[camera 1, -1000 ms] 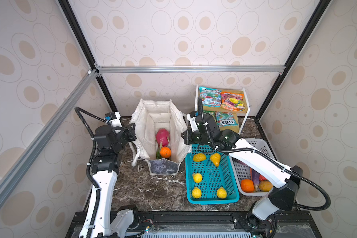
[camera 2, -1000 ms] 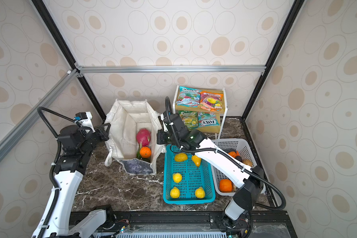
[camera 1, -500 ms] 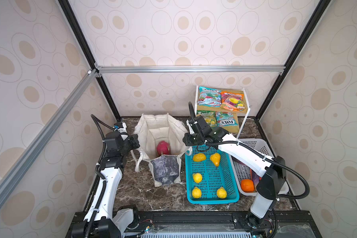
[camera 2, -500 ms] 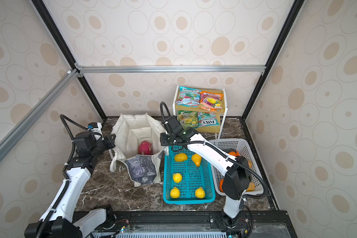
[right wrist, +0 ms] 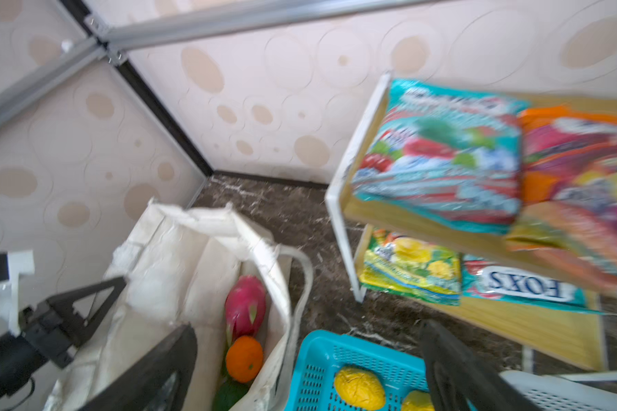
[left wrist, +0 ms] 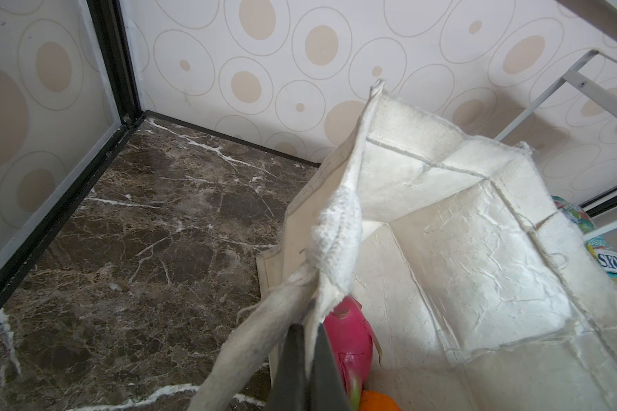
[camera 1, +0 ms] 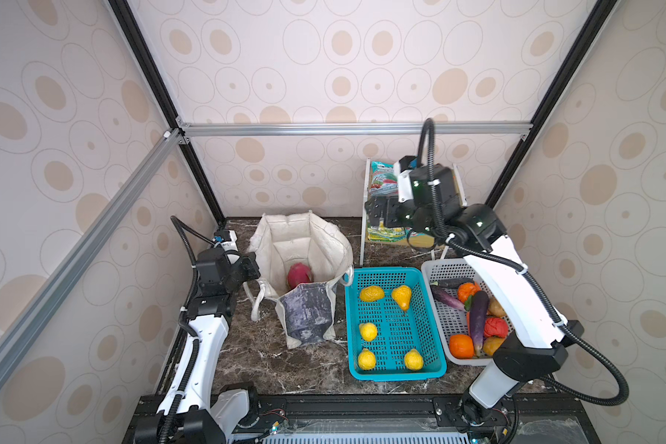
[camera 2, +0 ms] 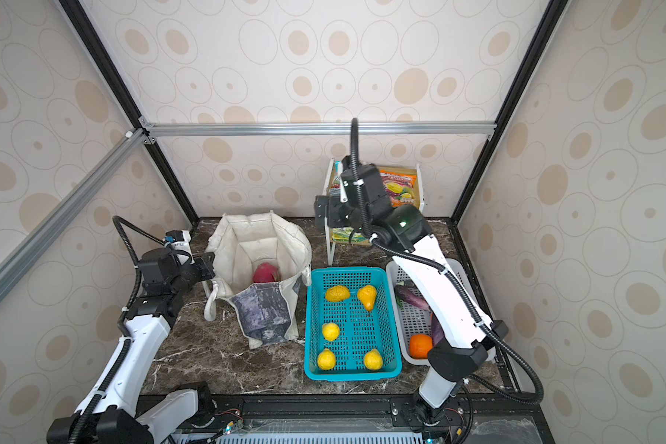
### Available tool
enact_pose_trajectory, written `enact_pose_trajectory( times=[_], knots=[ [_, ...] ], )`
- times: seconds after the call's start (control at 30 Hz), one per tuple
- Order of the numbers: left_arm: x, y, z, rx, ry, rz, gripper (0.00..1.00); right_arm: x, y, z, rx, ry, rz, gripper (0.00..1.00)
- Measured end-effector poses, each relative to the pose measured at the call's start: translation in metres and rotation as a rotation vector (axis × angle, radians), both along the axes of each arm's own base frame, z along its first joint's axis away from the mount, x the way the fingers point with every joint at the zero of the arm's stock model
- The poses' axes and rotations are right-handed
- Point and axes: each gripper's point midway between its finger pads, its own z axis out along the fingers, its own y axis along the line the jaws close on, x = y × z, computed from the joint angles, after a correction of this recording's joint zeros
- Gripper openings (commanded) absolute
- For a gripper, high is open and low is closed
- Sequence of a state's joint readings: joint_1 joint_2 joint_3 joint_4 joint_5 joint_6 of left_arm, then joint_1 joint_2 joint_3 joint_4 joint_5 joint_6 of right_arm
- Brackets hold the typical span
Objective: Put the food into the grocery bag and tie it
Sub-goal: 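Move the right gripper up to the Fox's candy bags on the shelf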
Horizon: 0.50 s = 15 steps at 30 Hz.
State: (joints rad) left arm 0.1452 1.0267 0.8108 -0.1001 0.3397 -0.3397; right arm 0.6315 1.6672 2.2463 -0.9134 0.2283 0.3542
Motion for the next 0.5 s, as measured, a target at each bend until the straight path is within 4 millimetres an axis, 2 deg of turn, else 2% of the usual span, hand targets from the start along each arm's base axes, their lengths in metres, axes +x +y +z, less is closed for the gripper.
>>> enact_pose_trajectory(
  times=[0.07, 0.13, 0.37, 0.5],
  knots=[
    [-0.001, -0.001, 0.001, 0.000, -0.005, -0.003, 0.00, 0.010, -0.026, 0.012, -0.005, -0.034, -0.079, 1.00],
    [0.000, -0.001, 0.002, -0.002, -0.010, -0.007, 0.00, 0.016, -0.043, 0.013, -0.021, -0.043, -0.127, 1.00],
    [0.000, -0.004, 0.003, -0.008, -0.013, -0.023, 0.00, 0.053, -0.095, -0.002, -0.081, -0.012, -0.275, 1.00],
    [0.000, -0.004, 0.003, -0.009, -0.013, -0.024, 0.00, 0.075, -0.117, -0.020, -0.105, 0.032, -0.328, 1.00]
  ],
)
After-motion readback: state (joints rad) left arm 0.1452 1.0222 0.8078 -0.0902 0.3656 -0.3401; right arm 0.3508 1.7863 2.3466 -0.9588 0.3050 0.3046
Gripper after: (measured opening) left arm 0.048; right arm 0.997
